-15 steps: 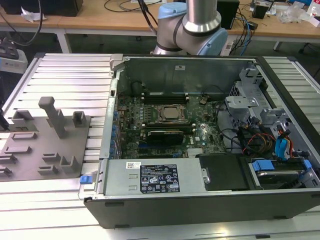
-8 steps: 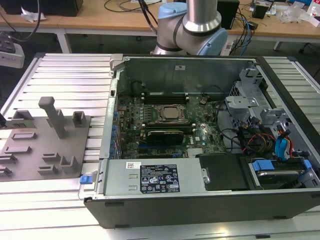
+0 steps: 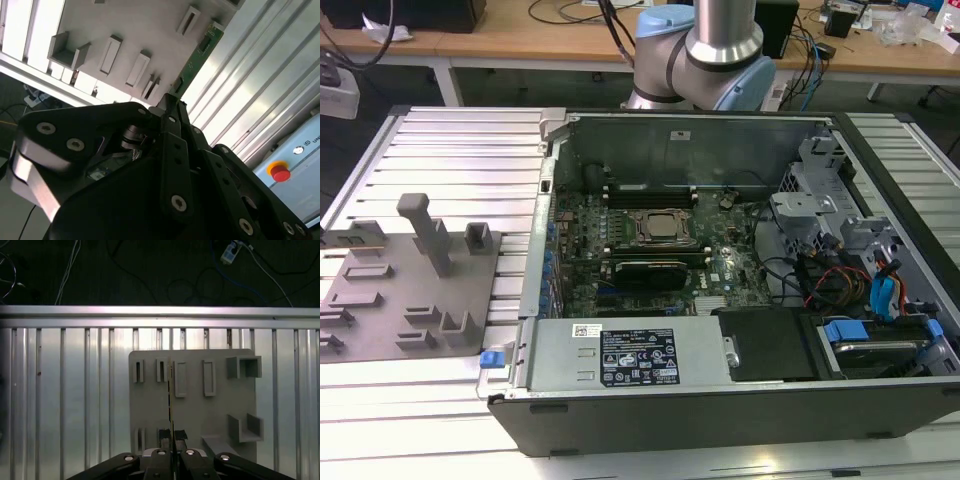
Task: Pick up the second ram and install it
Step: 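Pick up the second ram and move it above second insertion slot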
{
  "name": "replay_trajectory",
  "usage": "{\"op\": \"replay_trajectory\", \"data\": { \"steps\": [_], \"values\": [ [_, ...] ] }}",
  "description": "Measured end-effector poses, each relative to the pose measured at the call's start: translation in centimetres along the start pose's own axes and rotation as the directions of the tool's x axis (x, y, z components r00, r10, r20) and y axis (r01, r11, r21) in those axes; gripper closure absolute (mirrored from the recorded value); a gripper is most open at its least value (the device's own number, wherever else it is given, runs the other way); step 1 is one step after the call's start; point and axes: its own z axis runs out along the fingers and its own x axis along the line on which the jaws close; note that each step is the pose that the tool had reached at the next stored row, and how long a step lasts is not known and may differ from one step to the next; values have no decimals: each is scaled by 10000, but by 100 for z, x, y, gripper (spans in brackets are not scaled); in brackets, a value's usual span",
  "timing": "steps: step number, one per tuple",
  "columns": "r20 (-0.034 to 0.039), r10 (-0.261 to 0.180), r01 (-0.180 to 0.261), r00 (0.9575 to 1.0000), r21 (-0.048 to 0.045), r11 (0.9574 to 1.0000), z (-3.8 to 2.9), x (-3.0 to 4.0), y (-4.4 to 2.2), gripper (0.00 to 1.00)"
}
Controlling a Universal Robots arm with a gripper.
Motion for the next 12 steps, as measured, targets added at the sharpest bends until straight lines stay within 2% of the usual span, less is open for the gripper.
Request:
{"op": "replay_trajectory", "data": {
  "steps": [12],
  "values": [
    [0,0,0,10000,1,10000,-195,-10,8,87]
  ]
}}
